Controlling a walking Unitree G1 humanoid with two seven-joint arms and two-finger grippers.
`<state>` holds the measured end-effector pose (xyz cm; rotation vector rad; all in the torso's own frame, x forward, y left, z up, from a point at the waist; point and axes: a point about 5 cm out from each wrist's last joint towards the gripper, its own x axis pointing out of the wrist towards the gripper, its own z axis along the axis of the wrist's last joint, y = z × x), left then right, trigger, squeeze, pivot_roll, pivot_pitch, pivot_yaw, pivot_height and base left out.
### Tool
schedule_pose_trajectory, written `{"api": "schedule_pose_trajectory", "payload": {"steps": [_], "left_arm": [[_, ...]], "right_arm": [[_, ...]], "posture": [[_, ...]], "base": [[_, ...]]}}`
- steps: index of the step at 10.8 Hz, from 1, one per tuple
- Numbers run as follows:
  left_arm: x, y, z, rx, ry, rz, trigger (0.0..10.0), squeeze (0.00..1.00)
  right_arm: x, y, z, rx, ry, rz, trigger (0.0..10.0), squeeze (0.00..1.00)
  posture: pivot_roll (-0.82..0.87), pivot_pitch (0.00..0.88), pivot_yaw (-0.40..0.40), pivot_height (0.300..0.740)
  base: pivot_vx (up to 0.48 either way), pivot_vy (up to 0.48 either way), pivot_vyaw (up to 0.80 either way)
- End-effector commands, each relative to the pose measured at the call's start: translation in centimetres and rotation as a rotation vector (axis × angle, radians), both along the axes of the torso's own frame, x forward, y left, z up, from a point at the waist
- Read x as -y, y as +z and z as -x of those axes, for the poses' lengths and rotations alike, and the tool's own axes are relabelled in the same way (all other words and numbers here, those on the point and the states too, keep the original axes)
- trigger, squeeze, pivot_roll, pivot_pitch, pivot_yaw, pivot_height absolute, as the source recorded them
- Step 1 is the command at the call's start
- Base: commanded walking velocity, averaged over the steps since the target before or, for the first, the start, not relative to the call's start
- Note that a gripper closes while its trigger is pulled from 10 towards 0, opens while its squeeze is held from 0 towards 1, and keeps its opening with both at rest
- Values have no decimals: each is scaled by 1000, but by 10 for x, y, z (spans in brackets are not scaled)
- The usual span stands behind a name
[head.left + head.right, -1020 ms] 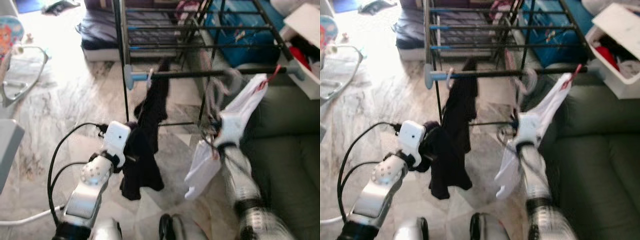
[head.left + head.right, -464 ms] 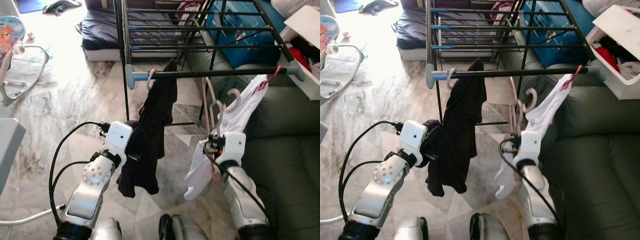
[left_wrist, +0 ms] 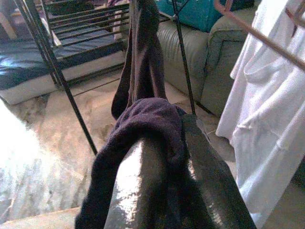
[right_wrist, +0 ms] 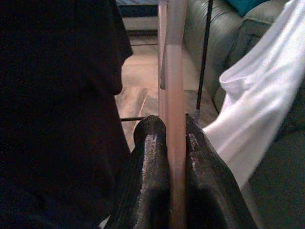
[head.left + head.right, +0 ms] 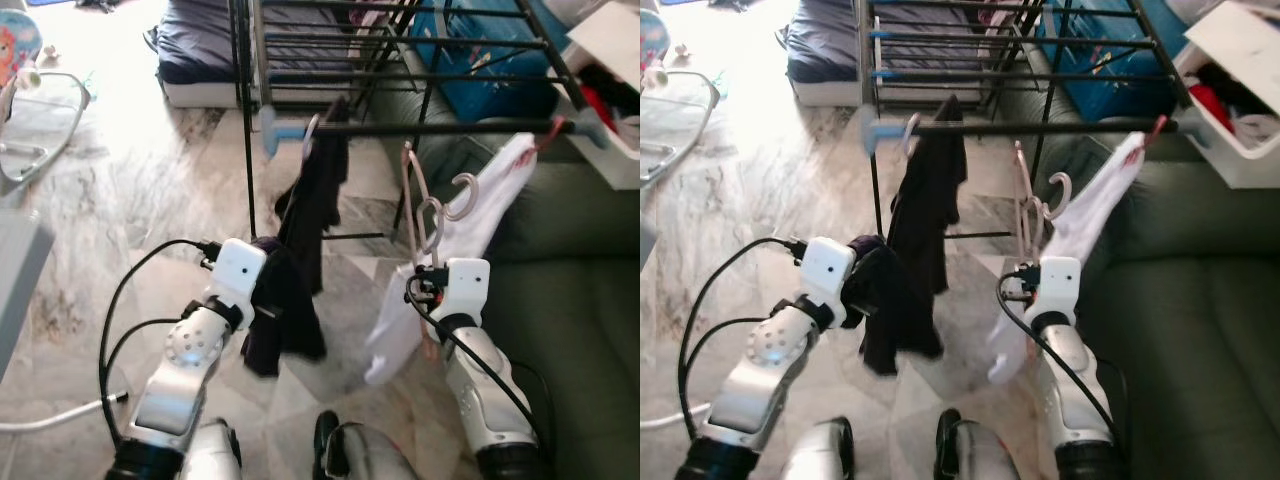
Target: Hang hanger
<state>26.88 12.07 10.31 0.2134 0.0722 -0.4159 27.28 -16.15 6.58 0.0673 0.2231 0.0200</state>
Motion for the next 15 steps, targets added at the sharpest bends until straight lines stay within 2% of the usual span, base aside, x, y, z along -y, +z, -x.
{"api": "schedule_pose_trajectory", "payload": {"steps": [1, 6, 13, 15], "left_arm": [[5, 2, 0, 8, -22, 6, 10000, 0], [7, 1, 2, 7, -37, 0, 10000, 0], [6, 1, 2, 12, -52, -17, 10000, 0], [5, 4, 0, 32, -85, -44, 10000, 0]], "right_arm": [[5, 4, 0, 11, -16, 13, 10000, 0], [5, 5, -2, 4, -21, 14, 10000, 0], [4, 4, -7, -4, -22, 20, 10000, 0], [3, 4, -8, -6, -20, 22, 10000, 0]], "posture": [[-34, 101, -103, 740], [-32, 104, -104, 740], [-25, 106, -106, 740], [-22, 104, -108, 740]], "base": [[-289, 0, 0], [-289, 0, 0], [-275, 0, -413], [0, 0, -347]]}}
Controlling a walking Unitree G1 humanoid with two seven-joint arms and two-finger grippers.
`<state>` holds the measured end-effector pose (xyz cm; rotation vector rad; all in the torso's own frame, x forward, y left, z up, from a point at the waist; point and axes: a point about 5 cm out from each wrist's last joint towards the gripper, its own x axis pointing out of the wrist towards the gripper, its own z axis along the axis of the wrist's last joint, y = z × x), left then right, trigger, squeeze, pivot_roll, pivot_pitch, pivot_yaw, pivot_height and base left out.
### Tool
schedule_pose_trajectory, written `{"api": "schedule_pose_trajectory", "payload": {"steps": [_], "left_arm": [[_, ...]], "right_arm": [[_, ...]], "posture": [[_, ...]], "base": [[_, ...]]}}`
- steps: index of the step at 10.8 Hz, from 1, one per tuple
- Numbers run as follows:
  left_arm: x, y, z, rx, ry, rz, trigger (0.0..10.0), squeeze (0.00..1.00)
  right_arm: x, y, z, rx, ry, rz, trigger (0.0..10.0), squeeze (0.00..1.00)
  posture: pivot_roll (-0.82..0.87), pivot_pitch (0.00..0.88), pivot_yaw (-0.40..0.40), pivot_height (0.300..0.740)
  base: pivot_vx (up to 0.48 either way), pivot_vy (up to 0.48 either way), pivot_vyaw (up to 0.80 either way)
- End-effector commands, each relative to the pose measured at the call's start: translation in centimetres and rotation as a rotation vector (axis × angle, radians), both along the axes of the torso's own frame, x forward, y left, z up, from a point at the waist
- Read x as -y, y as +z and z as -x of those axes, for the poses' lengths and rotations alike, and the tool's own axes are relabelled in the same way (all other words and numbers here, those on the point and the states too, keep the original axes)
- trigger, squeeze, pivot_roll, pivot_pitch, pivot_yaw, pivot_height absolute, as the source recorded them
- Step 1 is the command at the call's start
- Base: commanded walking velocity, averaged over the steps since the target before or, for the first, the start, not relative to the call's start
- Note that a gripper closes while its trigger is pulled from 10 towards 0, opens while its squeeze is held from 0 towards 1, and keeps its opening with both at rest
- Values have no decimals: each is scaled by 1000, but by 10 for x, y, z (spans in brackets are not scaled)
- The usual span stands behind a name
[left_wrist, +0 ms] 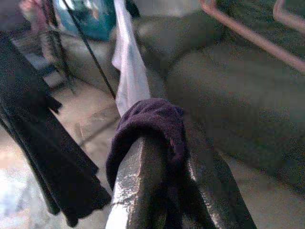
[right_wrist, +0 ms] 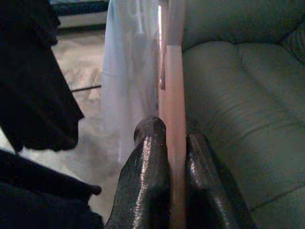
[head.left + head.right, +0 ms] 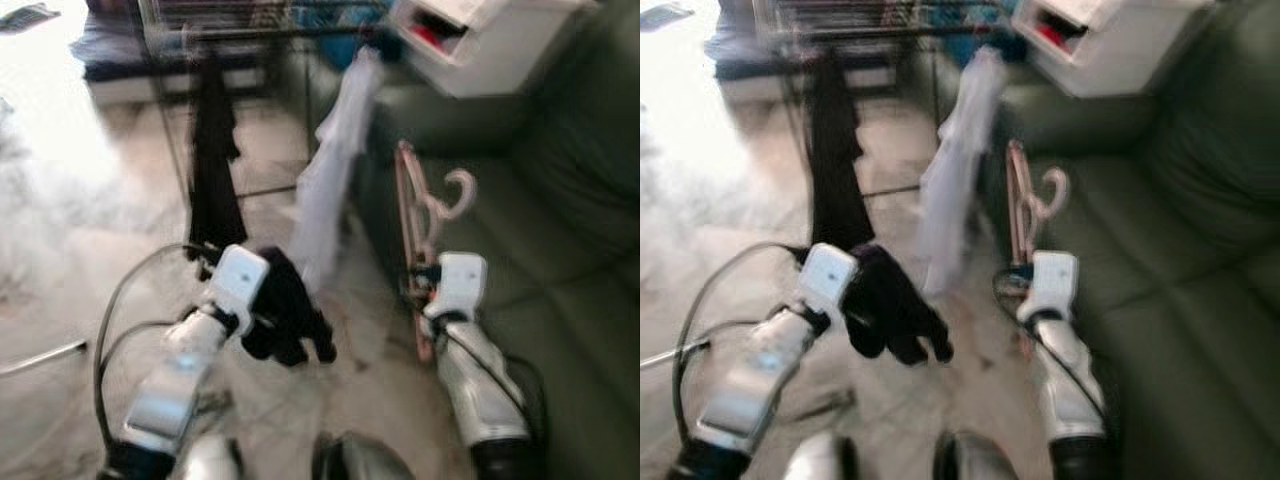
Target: Hang hanger
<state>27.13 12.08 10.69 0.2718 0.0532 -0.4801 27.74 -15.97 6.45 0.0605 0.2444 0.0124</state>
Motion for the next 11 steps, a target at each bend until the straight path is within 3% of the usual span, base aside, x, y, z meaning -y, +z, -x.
{"api": "schedule_pose_trajectory", "payload": {"steps": [1, 4, 11], "left_arm": [[1, 1, 1, 3, -42, -8, 10000, 0], [2, 6, 0, -17, -92, 55, 10000, 0], [7, 11, -1, 18, -156, -12, 10000, 0]], "right_arm": [[5, 5, -4, 15, -13, 16, 10000, 0], [3, 7, -7, 23, -19, 11, 10000, 0], [-2, 10, -12, 32, -15, 3, 10000, 0]], "posture": [[-22, 104, -108, 740], [-25, 111, -100, 740], [-26, 116, -97, 740]], "base": [[0, 0, 0], [0, 0, -800], [0, 0, -800]]}}
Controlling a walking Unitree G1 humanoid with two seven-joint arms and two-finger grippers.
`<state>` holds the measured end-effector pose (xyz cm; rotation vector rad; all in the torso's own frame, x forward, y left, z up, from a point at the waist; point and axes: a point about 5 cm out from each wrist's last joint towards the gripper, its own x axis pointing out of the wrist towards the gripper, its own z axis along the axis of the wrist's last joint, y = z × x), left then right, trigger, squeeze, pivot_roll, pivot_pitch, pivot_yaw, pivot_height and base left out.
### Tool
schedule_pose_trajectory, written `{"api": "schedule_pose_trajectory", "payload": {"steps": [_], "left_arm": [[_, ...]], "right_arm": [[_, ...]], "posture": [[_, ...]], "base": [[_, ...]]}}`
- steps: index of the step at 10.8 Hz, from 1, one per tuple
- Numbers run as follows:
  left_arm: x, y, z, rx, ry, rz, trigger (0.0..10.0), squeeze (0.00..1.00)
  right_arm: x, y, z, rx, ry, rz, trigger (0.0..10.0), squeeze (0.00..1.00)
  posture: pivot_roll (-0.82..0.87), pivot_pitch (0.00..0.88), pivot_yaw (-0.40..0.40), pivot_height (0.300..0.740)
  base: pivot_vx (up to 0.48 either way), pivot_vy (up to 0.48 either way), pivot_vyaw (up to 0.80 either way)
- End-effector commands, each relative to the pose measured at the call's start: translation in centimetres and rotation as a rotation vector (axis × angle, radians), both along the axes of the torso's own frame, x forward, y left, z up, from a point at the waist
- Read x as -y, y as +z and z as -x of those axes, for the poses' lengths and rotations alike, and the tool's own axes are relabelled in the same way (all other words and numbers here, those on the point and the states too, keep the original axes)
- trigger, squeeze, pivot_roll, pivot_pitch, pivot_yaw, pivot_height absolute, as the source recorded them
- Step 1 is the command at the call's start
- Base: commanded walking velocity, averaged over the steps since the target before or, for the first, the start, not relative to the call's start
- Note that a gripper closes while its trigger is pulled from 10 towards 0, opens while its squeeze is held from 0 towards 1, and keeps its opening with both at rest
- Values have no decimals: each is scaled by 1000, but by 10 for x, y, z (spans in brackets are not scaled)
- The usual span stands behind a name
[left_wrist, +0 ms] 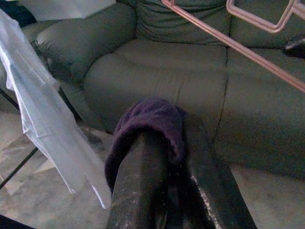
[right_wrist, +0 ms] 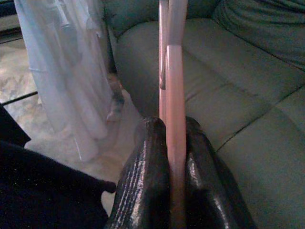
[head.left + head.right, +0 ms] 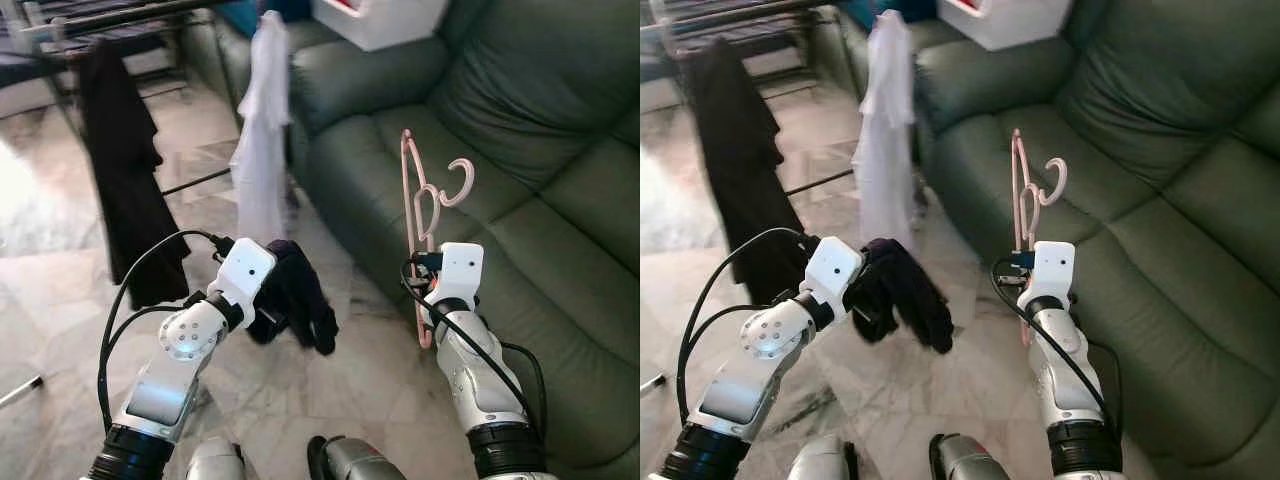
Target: Hang hanger
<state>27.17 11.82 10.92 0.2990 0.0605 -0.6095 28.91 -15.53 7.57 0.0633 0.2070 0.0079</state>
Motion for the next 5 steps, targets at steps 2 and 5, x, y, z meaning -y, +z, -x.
{"api": "schedule_pose_trajectory", "payload": {"steps": [2, 5], "left_arm": [[19, 30, -4, 133, -85, -74, 10000, 0], [8, 18, 2, 128, -65, -109, 10000, 0]], "right_arm": [[1, 12, -9, 34, -7, 5, 10000, 0], [-12, 11, -6, 55, 47, 19, 10000, 0]], "posture": [[6, 162, -99, 740], [-11, 136, -93, 740]], "base": [[0, 0, -800], [0, 0, -800]]}}
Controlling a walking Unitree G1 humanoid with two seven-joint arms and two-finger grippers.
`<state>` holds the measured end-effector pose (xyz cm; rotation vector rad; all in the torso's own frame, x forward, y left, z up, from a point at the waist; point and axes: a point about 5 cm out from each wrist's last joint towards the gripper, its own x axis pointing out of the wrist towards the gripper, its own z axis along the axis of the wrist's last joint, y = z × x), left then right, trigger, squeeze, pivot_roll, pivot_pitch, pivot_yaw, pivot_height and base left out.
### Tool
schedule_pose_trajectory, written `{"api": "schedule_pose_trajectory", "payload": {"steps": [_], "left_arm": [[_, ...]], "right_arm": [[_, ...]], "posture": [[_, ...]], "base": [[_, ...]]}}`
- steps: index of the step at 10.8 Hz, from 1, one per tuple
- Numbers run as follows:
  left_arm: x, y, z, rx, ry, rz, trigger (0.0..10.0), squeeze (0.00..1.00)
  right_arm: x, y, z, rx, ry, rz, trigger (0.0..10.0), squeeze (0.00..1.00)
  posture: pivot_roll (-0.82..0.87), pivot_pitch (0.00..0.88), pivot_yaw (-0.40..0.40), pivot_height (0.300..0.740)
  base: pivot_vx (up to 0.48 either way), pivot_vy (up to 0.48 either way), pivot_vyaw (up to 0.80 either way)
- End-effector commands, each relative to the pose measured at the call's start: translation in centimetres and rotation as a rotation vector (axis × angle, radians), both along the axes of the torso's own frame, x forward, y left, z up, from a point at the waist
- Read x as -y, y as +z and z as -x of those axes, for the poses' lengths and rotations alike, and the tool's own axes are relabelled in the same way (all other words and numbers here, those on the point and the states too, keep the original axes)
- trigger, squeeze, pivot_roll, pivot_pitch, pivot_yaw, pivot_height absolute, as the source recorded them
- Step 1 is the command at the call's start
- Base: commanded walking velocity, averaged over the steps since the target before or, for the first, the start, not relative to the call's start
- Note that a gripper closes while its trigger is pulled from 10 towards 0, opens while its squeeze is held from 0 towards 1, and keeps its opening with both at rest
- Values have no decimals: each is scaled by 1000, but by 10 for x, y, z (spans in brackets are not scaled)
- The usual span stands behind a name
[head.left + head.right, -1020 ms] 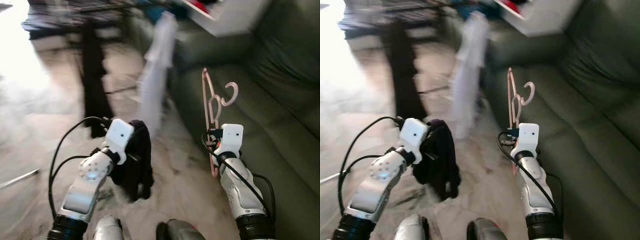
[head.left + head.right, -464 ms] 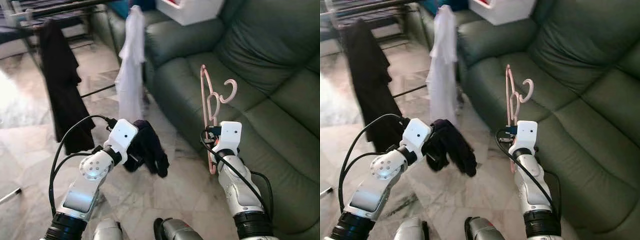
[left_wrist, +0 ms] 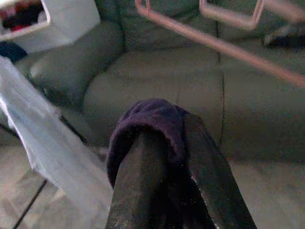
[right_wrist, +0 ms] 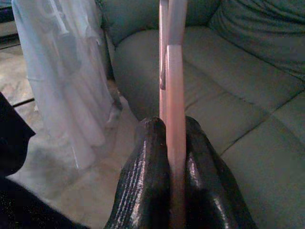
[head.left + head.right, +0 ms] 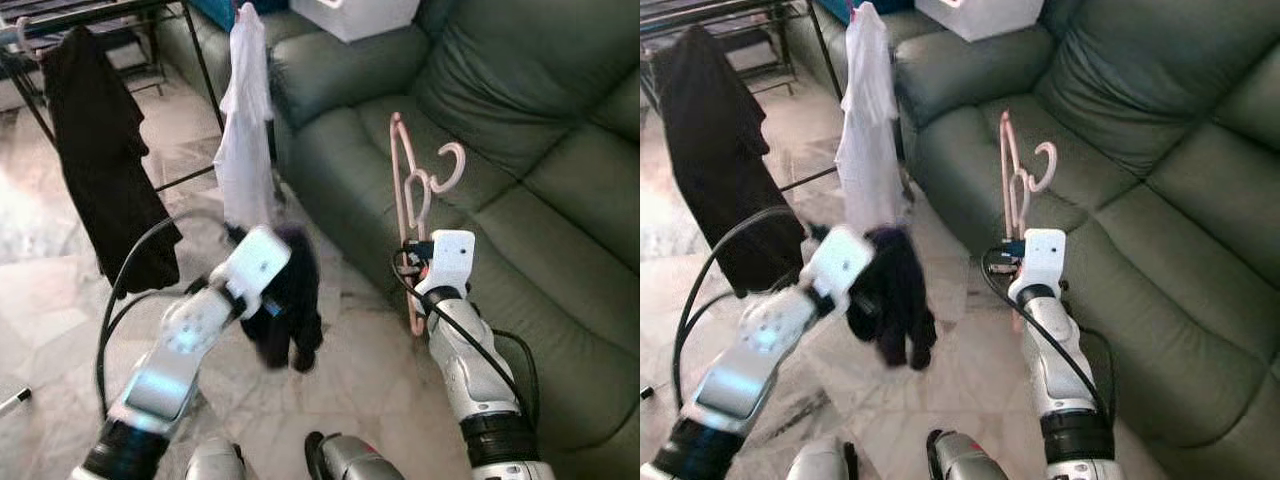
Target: Hang hanger
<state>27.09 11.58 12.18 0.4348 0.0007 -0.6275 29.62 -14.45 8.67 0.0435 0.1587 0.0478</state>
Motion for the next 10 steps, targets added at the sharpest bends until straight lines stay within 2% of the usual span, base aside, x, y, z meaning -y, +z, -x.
{"api": "schedule_pose_trajectory", "payload": {"steps": [1, 2, 3, 4, 5, 6, 7, 10], "left_arm": [[-3, 0, 2, 36, 36, 15, 10000, 0], [-6, -3, 2, 46, 61, 1, 10000, 0], [-14, -13, 1, -5, 114, 30, 10000, 0], [-21, -16, -3, -21, 134, 24, 10000, 0], [-21, -9, -12, -19, 120, 86, 10000, 0], [-18, -7, -16, -6, 91, 90, 10000, 0], [-16, -5, -17, -10, 50, 96, 10000, 0], [-3, 0, -13, 7, -38, 107, 10000, 0]], "right_arm": [[3, -3, 4, 6, 6, 31, 10000, 0], [6, -4, 5, 7, -3, 36, 10000, 0], [28, -6, 9, 22, -115, 37, 10000, 0], [36, -8, 13, 25, -168, 29, 10000, 0], [32, -15, 22, 12, -167, 22, 10000, 0], [23, -18, 26, 3, -123, 22, 10000, 0], [19, -15, 24, 9, -91, 32, 10000, 0], [22, -9, 8, 24, -61, 54, 10000, 0]], "posture": [[-27, 99, -40, 740], [-30, 94, -32, 740], [-66, 49, 48, 740], [-75, 39, 58, 740], [-71, 21, 37, 740], [-69, 21, 12, 740], [-73, 30, -2, 740], [-51, 74, -34, 740]], "base": [[0, 0, 0], [0, 0, 0], [0, 0, 0], [0, 0, 0], [0, 0, 0], [0, 0, 0], [0, 0, -800], [0, 0, -800]]}}
